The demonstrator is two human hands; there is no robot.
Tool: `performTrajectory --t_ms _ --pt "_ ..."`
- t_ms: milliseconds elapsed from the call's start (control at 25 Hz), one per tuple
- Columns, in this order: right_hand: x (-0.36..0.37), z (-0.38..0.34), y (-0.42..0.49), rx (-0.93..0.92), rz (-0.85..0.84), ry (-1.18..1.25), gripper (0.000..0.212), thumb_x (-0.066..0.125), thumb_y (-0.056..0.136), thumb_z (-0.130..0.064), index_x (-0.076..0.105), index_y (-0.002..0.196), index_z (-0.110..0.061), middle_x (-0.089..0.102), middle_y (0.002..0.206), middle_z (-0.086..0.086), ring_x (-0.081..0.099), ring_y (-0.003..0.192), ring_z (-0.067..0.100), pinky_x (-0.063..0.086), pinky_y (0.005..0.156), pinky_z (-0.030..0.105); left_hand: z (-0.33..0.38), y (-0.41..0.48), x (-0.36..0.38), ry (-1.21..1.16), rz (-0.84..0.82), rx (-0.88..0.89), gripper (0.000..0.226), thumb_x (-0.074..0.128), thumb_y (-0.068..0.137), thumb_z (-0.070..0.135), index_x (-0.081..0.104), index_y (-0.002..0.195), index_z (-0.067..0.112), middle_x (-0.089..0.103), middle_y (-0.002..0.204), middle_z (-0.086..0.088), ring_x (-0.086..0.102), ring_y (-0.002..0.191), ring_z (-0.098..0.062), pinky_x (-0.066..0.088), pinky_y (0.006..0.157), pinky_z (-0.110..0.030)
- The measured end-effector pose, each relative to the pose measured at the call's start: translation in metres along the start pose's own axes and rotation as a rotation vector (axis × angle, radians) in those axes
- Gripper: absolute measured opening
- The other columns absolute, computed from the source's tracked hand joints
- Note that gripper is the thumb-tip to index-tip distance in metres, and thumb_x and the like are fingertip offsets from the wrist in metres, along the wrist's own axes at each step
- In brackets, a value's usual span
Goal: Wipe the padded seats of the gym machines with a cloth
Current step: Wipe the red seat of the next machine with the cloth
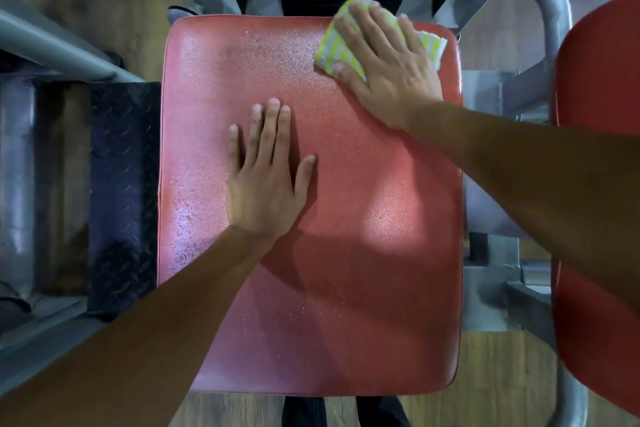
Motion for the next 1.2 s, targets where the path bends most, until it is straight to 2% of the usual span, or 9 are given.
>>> performTrajectory --t_ms 120,240,360,560,840,1200 --pt "0.003 -0.017 -0.011 -0.169 -0.028 -0.052 0.063 0.01 0.099 -0.059 0.007 0.156 -0.03 0.005 0.165 -0.001 0.003 0.152 0.019 0.003 0.124 0.045 -0.001 -0.001 -0.003 -0.007 0.041 -0.006 0.059 0.021 0.103 0.037 0.018 0.154 0.007 0.017 0.162 -0.008 0.009 0.151 -0.023 0.009 0.123 -0.048" --pt "0.009 -0.034 -0.038 -0.246 -0.012 -0.072 0.062 0.013 0.101 -0.057 0.008 0.156 -0.029 0.008 0.165 -0.001 0.006 0.152 0.02 0.006 0.123 0.045 0.0 -0.002 -0.003 -0.001 0.056 0.008 0.055 0.02 0.102 0.026 0.018 0.153 0.005 0.017 0.162 -0.009 0.01 0.151 -0.023 0.009 0.123 -0.048" --pt "0.016 -0.054 -0.072 -0.291 0.034 -0.1 0.061 0.017 0.102 -0.054 0.013 0.156 -0.026 0.014 0.164 0.001 0.013 0.151 0.021 0.012 0.123 0.046 0.0 -0.002 -0.003 0.001 0.062 0.017 0.056 0.019 0.102 0.025 0.018 0.153 0.004 0.017 0.162 -0.009 0.01 0.151 -0.023 0.009 0.123 -0.047" --pt "0.025 -0.073 -0.118 -0.294 0.048 -0.067 0.061 0.021 0.102 -0.054 0.019 0.155 -0.024 0.018 0.163 0.0 0.017 0.15 0.02 0.016 0.121 0.046 -0.001 -0.003 -0.002 0.02 0.073 0.019 0.056 0.02 0.101 0.026 0.019 0.153 0.006 0.018 0.162 -0.008 0.011 0.151 -0.023 0.009 0.123 -0.046" --pt "0.038 -0.095 -0.182 -0.311 -0.032 -0.034 0.06 0.023 0.102 -0.052 0.016 0.155 -0.026 0.012 0.164 -0.001 0.009 0.152 0.019 0.011 0.123 0.044 -0.001 -0.004 -0.001 0.003 0.077 0.034 0.056 0.018 0.101 0.027 0.017 0.154 0.006 0.016 0.162 -0.008 0.01 0.151 -0.023 0.009 0.123 -0.047" --pt "0.05 -0.119 -0.246 -0.209 -0.082 -0.018 0.06 0.025 0.102 -0.052 0.014 0.155 -0.027 0.012 0.164 -0.003 0.01 0.152 0.018 0.014 0.122 0.045 0.0 -0.005 -0.003 -0.017 0.03 0.011 0.057 0.014 0.101 0.029 0.012 0.155 0.009 0.011 0.163 -0.007 0.006 0.151 -0.021 0.007 0.123 -0.046"
Point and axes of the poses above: each hand's wrist, its own y-axis towards the middle knuckle, its own x-axis out of the palm, z = x × y, the point moved 9 cm from there along y, towards the middle knuckle
